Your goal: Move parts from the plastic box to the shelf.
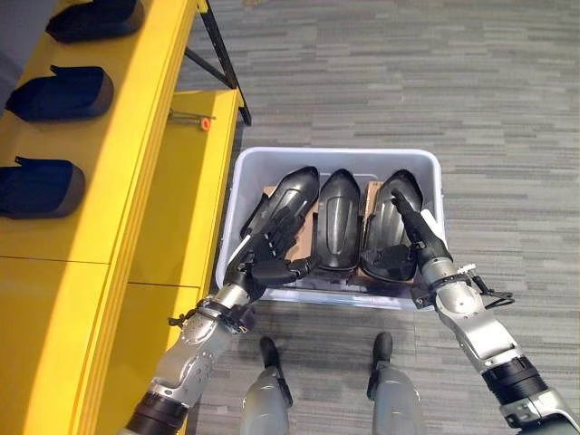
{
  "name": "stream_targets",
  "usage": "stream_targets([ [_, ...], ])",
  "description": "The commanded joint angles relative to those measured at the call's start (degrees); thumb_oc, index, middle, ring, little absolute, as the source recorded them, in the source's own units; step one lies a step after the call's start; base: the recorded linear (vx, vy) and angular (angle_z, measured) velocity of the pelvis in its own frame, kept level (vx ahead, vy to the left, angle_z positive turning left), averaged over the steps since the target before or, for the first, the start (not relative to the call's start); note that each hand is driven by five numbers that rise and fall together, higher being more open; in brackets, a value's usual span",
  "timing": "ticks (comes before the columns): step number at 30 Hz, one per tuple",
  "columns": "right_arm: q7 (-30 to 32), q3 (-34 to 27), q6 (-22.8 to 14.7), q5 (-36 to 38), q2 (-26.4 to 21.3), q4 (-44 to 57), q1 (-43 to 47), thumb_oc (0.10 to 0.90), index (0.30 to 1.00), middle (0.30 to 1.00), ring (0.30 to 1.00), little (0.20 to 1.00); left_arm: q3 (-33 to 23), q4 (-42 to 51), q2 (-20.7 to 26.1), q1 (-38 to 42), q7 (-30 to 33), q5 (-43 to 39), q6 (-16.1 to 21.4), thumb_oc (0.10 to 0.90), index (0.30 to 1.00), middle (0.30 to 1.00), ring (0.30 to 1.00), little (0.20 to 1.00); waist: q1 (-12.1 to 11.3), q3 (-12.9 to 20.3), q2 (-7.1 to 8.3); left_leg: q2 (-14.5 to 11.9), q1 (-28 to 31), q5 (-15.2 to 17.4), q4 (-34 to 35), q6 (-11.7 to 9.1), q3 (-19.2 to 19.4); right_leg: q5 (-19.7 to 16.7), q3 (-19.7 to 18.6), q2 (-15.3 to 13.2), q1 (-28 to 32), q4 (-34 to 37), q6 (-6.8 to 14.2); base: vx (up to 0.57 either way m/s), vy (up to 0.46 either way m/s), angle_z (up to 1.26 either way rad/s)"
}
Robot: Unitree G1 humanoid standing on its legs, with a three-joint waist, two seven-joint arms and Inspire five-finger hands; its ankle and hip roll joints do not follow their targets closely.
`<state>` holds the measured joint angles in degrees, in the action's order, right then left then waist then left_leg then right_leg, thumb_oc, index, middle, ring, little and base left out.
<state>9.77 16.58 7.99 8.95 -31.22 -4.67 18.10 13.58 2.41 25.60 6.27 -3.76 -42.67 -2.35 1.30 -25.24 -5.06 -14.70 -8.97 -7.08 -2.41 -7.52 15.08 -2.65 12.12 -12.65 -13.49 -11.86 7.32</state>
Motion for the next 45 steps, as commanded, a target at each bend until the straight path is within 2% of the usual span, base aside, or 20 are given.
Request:
stream_targets([
  [1, -0.01, -0.85, -3.72, -2.79, -0.83, 7.96, 3.42, 0.9, 1.0, 1.0, 1.0, 1.0, -1.24, 5.63, -0.21, 2.5, -0.37, -2.21, 6.88, 0.9, 1.0, 1.0, 1.0, 1.0, 0.31, 4.52, 1.41, 1.77, -1.5, 3.32, -2.13, 1.24, -2.49, 12.19, 0.47, 2.55, 0.36, -8.83, -3.11, 0.0, 0.0, -0.04],
  [17, -0.01, -0.85, -3.72, -2.79, -0.83, 7.97, 3.42, 0.9, 1.0, 1.0, 1.0, 1.0, -1.24, 5.63, -0.21, 2.5, -0.37, -2.21, 6.88, 0.9, 1.0, 1.0, 1.0, 1.0, 0.31, 4.52, 1.41, 1.77, -1.5, 3.32, -2.13, 1.24, -2.49, 12.19, 0.47, 2.55, 0.36, -8.83, -3.11, -0.01, 0.002, 0.0],
  [18, -3.07, -1.22, -2.34, -2.28, -1.97, 14.63, 2.18, 0.9, 1.0, 1.0, 1.0, 1.0, -1.68, 6.98, -0.24, 2.31, -1.25, -2.36, 7.22, 0.9, 1.0, 1.0, 1.0, 1.0, 1.39, 3.24, 1.61, 2.04, -1.14, 3.29, -1.33, 1.37, -1.56, 12.08, 0.0, 2.29, -0.51, -9.19, -2.61, -0.14, 0.065, 0.01],
  [19, -3.48, -1.64, -1.15, -2.1, -1.78, 16.54, 1.11, 0.9, 1.0, 1.0, 1.0, 1.0, -1.7, 7.44, -0.71, 1.76, -1.01, -1.58, 6.72, 0.9, 1.0, 1.0, 1.0, 1.0, 1.64, 3.75, 1.67, 1.86, 0.05, 3.07, -0.41, 1.4, -0.59, 11.32, -0.36, 2.45, 0.4, -7.61, -2.36, -0.14, 0.066, -0.02],
  [33, -4.1, -1.45, -0.78, -3.42, -1.55, 16.19, 1.8, 0.9, 1.0, 1.0, 1.0, 1.0, -1.38, 7.66, -0.69, 1.9, -0.75, -1.96, 6.28, 0.9, 1.0, 1.0, 1.0, 1.0, 1.26, 3.56, 1.75, 1.91, 0.17, 3.04, -0.36, 1.33, -0.73, 11.32, -0.01, 2.6, 1.02, -7.11, -2.44, 0.0, 0.004, -0.01],
  [45, -2.21, 1.15, 2.41, -6.95, -0.74, 13.15, 4.19, 0.9, 1.0, 1.0, 1.0, 1.0, -0.56, 6.74, -0.86, 3.57, -0.74, -1.76, 6.61, 0.9, 1.0, 1.0, 1.0, 1.0, 0.75, 2.07, 1.48, 2.24, -2.27, 3.02, -0.87, 1.4, -1.24, 11.69, -0.02, 2.44, -1.89, -8.89, -2.51, -0.02, 0.003, 0.0],
])
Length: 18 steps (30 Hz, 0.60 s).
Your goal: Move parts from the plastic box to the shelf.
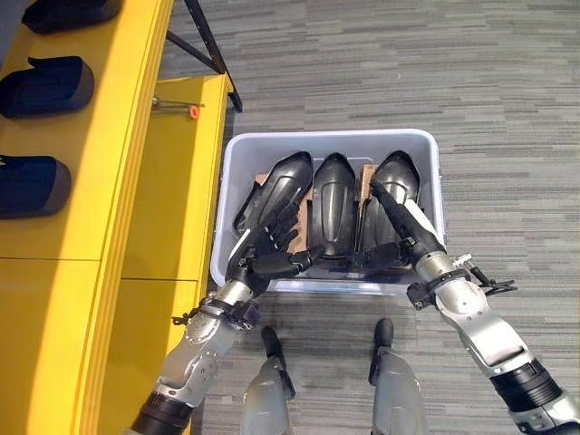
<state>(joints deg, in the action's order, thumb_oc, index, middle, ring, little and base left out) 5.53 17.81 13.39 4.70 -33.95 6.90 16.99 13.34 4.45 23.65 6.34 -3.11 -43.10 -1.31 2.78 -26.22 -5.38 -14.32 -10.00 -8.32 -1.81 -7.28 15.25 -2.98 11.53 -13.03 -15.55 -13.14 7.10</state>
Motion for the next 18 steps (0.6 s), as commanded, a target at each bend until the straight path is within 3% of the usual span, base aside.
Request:
stream_targets([
  [1, 2.29, 0.15, -2.89, -2.97, 2.06, 0.82, 5.74, 0.9, 1.0, 1.0, 1.0, 1.0, -0.26, 4.35, 1.09, 3.76, -1.5, -1.34, 5.69, 0.9, 1.0, 1.0, 1.0, 1.0, -0.76, 2.89, 1.78, 1.92, -1.45, 4.23, -1.47, 1.19, -1.44, 12.02, 0.54, 2.83, -0.07, -7.71, -2.31, -0.03, 0.009, 0.0],
  [18, 4.1, 1.1, -2.29, -6.18, 2.69, -3.91, 7.41, 0.9, 1.0, 1.0, 1.0, 1.0, 0.46, 3.18, 0.86, 5.39, -2.21, -1.46, 4.64, 0.9, 1.0, 1.0, 1.0, 1.0, -0.99, 1.75, 1.52, 2.44, -3.6, 4.18, -1.82, 1.29, -1.69, 12.2, 0.47, 2.92, -2.5, -8.98, -2.37, 0.0, 0.001, 0.0],
])
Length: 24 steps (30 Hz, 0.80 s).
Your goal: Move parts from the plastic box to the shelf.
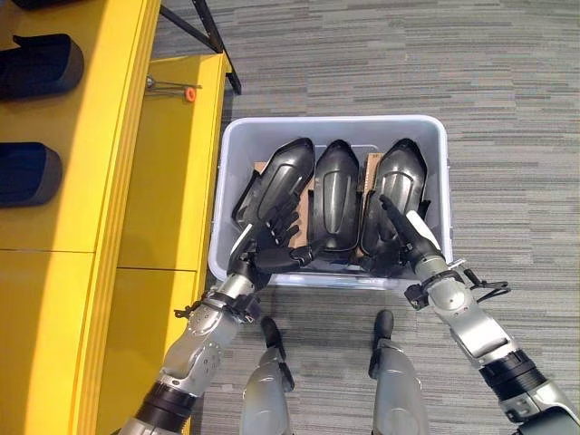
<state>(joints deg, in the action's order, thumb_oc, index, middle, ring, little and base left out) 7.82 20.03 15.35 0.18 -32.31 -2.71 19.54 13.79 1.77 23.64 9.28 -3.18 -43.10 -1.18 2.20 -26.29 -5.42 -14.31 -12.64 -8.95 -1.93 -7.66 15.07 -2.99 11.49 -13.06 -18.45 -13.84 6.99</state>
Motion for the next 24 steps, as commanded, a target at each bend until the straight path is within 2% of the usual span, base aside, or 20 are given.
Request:
stream_targets([
  [1, 1.81, -1.12, -4.25, -1.66, 1.06, 5.7, 4.85, 0.9, 1.0, 1.0, 1.0, 1.0, 0.01, 5.86, 0.87, 2.45, -2.15, -1.46, 4.51, 0.9, 1.0, 1.0, 1.0, 1.0, -0.4, 1.82, 1.56, 2.43, -0.96, 4.81, -1.7, 1.67, -1.51, 12.2, 0.51, 2.95, 0.41, -8.28, -2.26, 0.0, 0.0, 0.0],
  [12, 1.81, -1.12, -4.25, -1.66, 1.06, 5.7, 4.85, 0.9, 1.0, 1.0, 1.0, 1.0, 0.01, 5.86, 0.87, 2.45, -2.15, -1.46, 4.51, 0.9, 1.0, 1.0, 1.0, 1.0, -0.4, 1.82, 1.56, 2.43, -0.96, 4.81, -1.7, 1.67, -1.51, 12.2, 0.51, 2.95, 0.41, -8.28, -2.26, -0.02, 0.006, 0.0],
  [13, 5.55, -0.32, -4.34, -4.84, 2.61, -0.57, 7.24, 0.9, 1.0, 1.0, 1.0, 1.0, 0.73, 4.28, 0.11, 4.63, -2.21, -1.1, 4.89, 0.9, 1.0, 1.0, 1.0, 1.0, -0.56, -0.16, 0.98, 3.18, -3.42, 4.62, -1.36, 1.89, -1.27, 12.36, 0.46, 2.85, -3.13, -9.93, -2.29, -0.19, 0.065, 0.0],
  [24, 5.63, -0.32, -4.2, -5.4, 2.63, -1.31, 7.71, 0.9, 1.0, 1.0, 1.0, 1.0, 0.69, 3.96, 0.05, 4.85, -2.29, -1.32, 4.9, 0.9, 1.0, 1.0, 1.0, 1.0, -0.58, -0.23, 1.04, 2.99, -3.56, 4.43, -1.01, 1.83, -1.01, 12.2, 0.45, 2.94, -3.49, -9.71, -2.28, -0.02, 0.006, 0.01],
])
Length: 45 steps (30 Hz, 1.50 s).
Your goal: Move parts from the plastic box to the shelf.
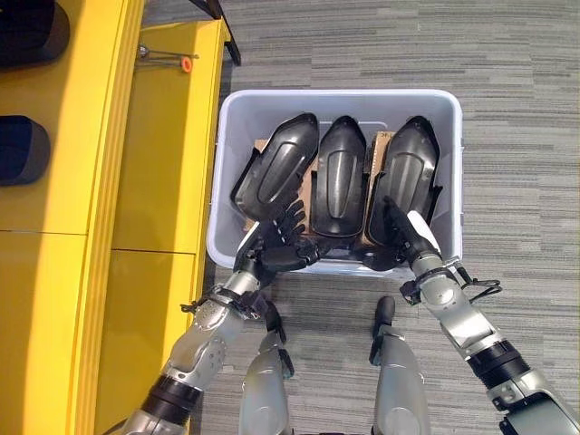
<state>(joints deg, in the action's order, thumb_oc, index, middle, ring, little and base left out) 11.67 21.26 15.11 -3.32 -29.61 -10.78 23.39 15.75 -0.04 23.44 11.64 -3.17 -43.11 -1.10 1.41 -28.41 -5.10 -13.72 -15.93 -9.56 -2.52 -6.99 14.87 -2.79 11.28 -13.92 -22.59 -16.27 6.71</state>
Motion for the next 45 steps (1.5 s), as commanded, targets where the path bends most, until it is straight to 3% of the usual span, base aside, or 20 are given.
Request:
stream_targets([
  [1, 1.77, -1.57, -3.96, -1.92, -0.07, 6.69, 3.88, 0.9, 1.0, 1.0, 1.0, 1.0, -1.26, 5.74, 0.26, 2.55, -2.23, -1.4, 4.81, 0.9, 1.0, 1.0, 1.0, 1.0, 0.23, 1.84, 0.72, 2.4, -0.31, 5.04, -0.44, 1.16, -0.8, 12.0, 0.65, 3.8, 0.61, -7.31, -2.0, 0.0, 0.0, 0.0],
  [24, 5.08, -1.27, -0.92, -7.05, -0.07, 2.26, 8.38, 0.9, 1.0, 1.0, 1.0, 1.0, -0.59, 4.75, 0.28, 4.79, -1.58, -1.3, 4.26, 0.9, 1.0, 1.0, 1.0, 1.0, -0.36, 0.84, 0.43, 2.74, -2.07, 4.88, -0.5, 1.25, -1.06, 11.96, 0.86, 3.58, -1.28, -8.12, -1.83, 0.0, 0.0, 0.0],
  [36, 7.9, -0.22, 0.4, -15.8, -1.09, -4.19, 14.42, 0.9, 1.0, 1.0, 1.0, 1.0, 0.19, 3.81, 0.71, 6.86, -1.13, -1.97, 4.09, 0.9, 1.0, 1.0, 1.0, 1.0, -1.3, 0.15, -0.64, 3.35, -3.55, 4.88, -0.77, 1.3, -1.46, 12.02, 0.96, 3.0, -2.96, -9.24, -1.54, 0.0, 0.0, 0.0],
  [45, 8.28, 2.02, 1.36, -15.42, -1.31, -9.28, 17.05, 0.9, 1.0, 1.0, 1.0, 1.0, 0.65, 3.46, 0.76, 7.51, -1.74, -2.5, 4.35, 0.9, 1.0, 1.0, 1.0, 1.0, -1.91, -0.43, -1.61, 3.9, -4.5, 4.7, -0.32, 1.31, -1.54, 11.93, 1.02, 2.47, -4.33, -9.47, -1.29, 0.0, 0.005, 0.01],
])
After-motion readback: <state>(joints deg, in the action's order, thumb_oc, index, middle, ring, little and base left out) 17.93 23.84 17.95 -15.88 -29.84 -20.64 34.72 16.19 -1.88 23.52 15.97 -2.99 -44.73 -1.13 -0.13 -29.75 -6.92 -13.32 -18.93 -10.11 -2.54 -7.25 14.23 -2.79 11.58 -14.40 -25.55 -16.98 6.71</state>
